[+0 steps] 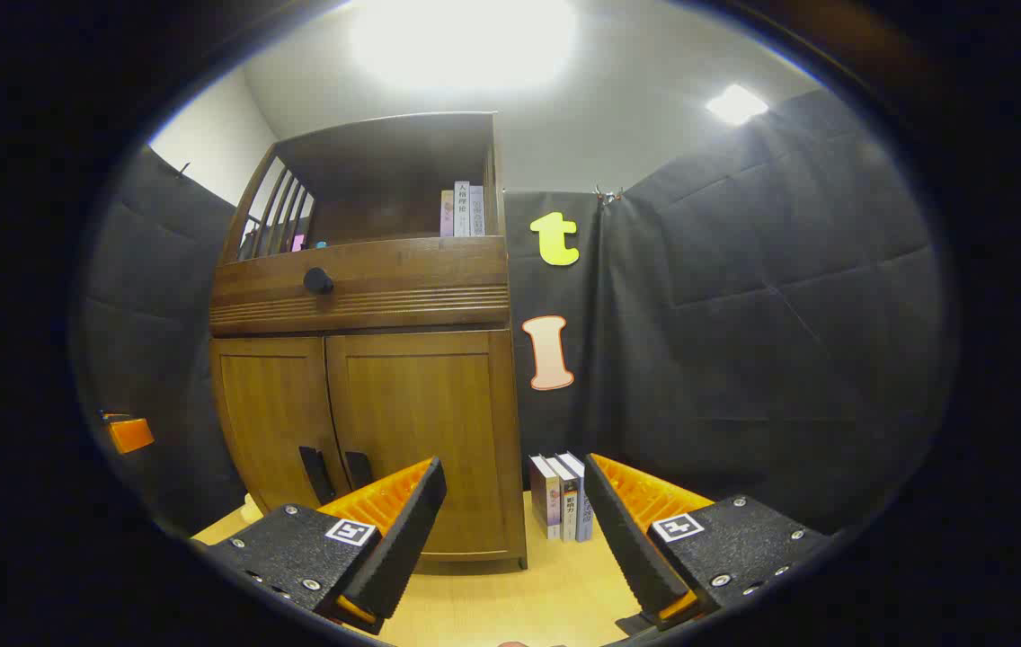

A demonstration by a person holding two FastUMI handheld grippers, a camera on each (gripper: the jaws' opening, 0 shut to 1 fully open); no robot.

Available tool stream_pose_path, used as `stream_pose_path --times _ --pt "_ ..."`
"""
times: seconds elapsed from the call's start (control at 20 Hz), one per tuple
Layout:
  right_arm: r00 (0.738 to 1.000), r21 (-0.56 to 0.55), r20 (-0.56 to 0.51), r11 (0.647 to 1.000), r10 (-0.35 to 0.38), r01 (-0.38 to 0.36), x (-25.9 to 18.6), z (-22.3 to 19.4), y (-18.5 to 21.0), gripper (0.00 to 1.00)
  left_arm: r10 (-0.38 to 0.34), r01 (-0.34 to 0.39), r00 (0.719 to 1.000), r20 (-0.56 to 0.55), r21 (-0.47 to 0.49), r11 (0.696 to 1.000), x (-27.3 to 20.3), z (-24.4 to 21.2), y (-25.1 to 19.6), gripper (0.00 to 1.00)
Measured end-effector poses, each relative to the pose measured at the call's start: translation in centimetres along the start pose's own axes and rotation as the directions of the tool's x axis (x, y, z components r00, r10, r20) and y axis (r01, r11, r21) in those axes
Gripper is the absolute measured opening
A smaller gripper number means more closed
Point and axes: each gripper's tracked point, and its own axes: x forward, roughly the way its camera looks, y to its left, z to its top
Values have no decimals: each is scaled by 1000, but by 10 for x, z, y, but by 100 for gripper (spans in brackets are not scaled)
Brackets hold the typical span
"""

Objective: Open the right door of the double-door shoe cabinet with the right hand, and open the left door with the left hand.

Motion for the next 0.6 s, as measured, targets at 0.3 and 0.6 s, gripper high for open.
stream_pose_path --times 0.3,0.6 --pt "999 1 1 999 38 -38 -1 -1 18 96 -16 16 1000 3 47 999 -4 -3 -5 100" --pt "998 -9 -19 998 59 -59 7 -10 23 96 4 -4 1000 -19 -2 1000 -10 -10 2 90"
